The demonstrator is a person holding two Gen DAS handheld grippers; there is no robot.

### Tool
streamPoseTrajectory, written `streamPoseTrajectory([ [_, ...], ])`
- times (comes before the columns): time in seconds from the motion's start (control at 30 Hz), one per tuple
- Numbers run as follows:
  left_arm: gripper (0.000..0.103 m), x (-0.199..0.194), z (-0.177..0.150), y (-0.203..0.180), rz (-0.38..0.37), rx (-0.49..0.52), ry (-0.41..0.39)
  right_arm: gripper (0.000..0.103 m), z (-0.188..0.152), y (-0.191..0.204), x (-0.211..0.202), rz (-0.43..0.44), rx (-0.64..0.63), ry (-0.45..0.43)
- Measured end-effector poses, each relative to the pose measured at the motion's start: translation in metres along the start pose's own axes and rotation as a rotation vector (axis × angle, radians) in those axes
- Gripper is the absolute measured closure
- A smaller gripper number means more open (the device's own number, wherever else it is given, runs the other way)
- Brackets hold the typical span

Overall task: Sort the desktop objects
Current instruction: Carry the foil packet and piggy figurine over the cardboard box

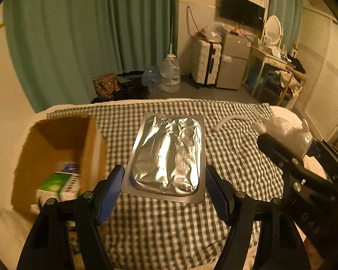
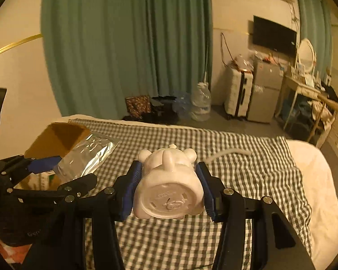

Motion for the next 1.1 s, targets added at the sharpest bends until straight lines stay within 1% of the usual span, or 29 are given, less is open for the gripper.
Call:
streamPoseTrajectory([
  [0.13, 0.030, -0.028, 0.002, 0.031, 0.050, 0.022, -0.029, 0.053, 0.011, 0.039, -0.017, 0.000, -0.070, -0.034],
  [0.23, 0.030, -0.045, 0.005, 0.057, 0.090, 0.044, -0.043, 0.053, 0.022, 0.067, -0.023, 0.019, -0.092, -0.049],
  [0.33, 0.030, -0.061, 0.005, 0.093, 0.146, 0.053, -0.054, 0.053, 0.030, 0.099, -0.026, 0.053, -0.113, -0.060],
  [0.4, 0.030, -0.070, 0.003, 0.123, 0.182, 0.015, -0.062, 0.053, 0.033, 0.121, -0.025, 0.079, -0.128, -0.061],
  [0.53, 0.030, -0.078, -0.005, 0.173, 0.197, -0.078, -0.078, 0.053, 0.036, 0.167, -0.017, 0.128, -0.161, -0.049],
  [0.63, 0.030, -0.078, -0.015, 0.204, 0.211, -0.115, -0.081, 0.053, 0.032, 0.202, -0.006, 0.166, -0.180, -0.021],
  [0.73, 0.030, -0.073, -0.027, 0.230, 0.215, -0.154, -0.074, 0.053, 0.022, 0.232, 0.010, 0.184, -0.206, 0.006],
  [0.87, 0.030, -0.056, -0.049, 0.267, 0.200, -0.239, -0.028, 0.053, 0.005, 0.265, 0.033, 0.213, -0.233, 0.051],
  [0.97, 0.030, -0.044, -0.060, 0.282, 0.186, -0.272, -0.012, 0.053, -0.010, 0.283, 0.046, 0.225, -0.254, 0.081],
  [1.1, 0.030, -0.027, -0.071, 0.289, 0.166, -0.269, 0.003, 0.053, -0.028, 0.301, 0.069, 0.224, -0.271, 0.124],
])
Point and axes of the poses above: each gripper's, at about its wrist camera, not at the fingertips, and x roughly the way its jaws point, y to its left, z to its top, the point moved 9 cm from there along x, roughly the way its jaws point, and after that the axes turned 9 degrees about x, right-handed, at the moved point
